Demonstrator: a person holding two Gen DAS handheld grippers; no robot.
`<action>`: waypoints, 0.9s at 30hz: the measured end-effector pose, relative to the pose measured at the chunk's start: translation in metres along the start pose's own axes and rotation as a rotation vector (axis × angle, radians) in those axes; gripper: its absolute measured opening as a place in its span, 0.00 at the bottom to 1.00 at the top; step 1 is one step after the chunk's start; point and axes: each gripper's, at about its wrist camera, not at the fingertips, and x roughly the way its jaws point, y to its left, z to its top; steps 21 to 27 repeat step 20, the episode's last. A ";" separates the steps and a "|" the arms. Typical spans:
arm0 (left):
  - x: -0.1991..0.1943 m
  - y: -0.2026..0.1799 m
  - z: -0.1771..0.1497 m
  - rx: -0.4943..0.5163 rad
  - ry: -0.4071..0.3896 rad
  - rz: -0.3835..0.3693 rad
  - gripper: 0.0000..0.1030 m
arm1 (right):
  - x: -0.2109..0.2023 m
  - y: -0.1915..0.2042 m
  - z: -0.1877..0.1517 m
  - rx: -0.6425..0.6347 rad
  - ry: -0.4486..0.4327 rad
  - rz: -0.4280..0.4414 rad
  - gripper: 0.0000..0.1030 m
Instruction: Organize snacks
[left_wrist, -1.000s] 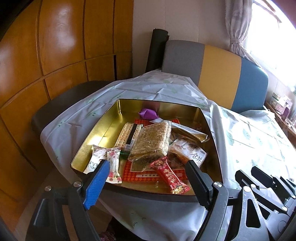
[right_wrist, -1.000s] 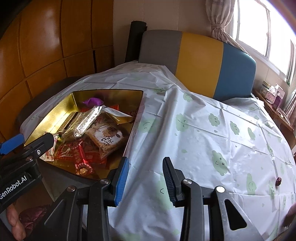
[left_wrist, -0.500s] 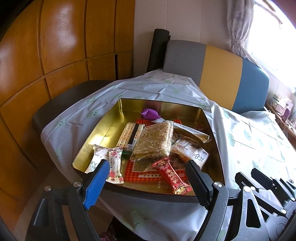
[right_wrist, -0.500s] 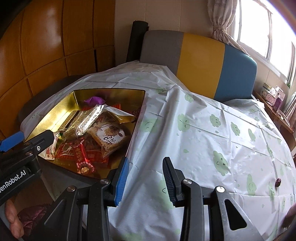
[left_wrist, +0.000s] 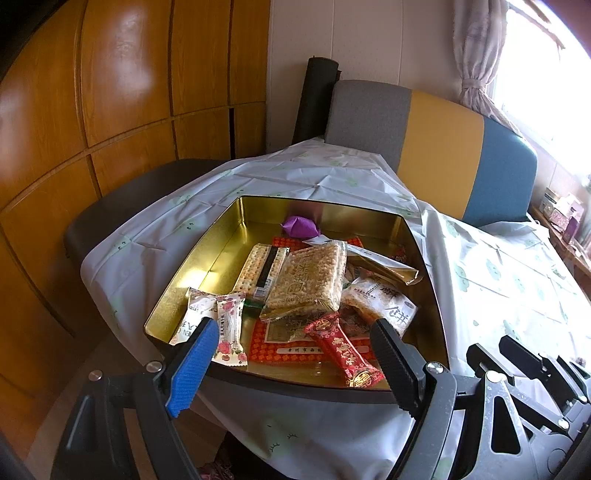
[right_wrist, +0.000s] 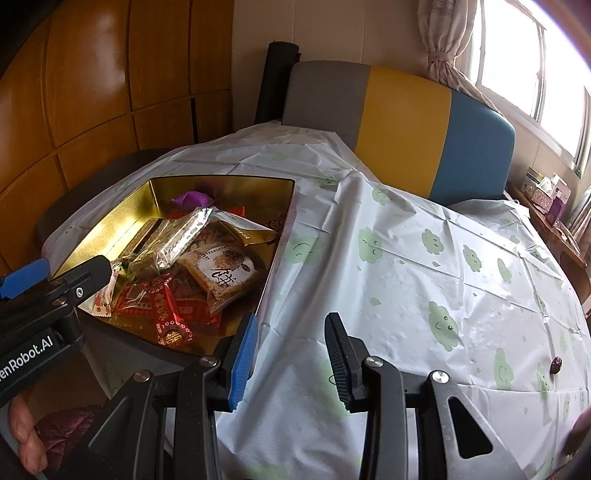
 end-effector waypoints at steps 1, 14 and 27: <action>0.000 0.000 0.000 0.001 0.000 0.000 0.82 | 0.000 0.000 0.000 -0.001 -0.001 -0.001 0.37; 0.001 0.000 -0.001 -0.007 0.003 -0.012 0.82 | 0.001 -0.001 -0.001 0.000 0.002 -0.001 0.37; 0.002 0.000 -0.002 -0.001 -0.001 -0.005 0.80 | 0.003 -0.004 -0.004 0.002 0.007 0.003 0.37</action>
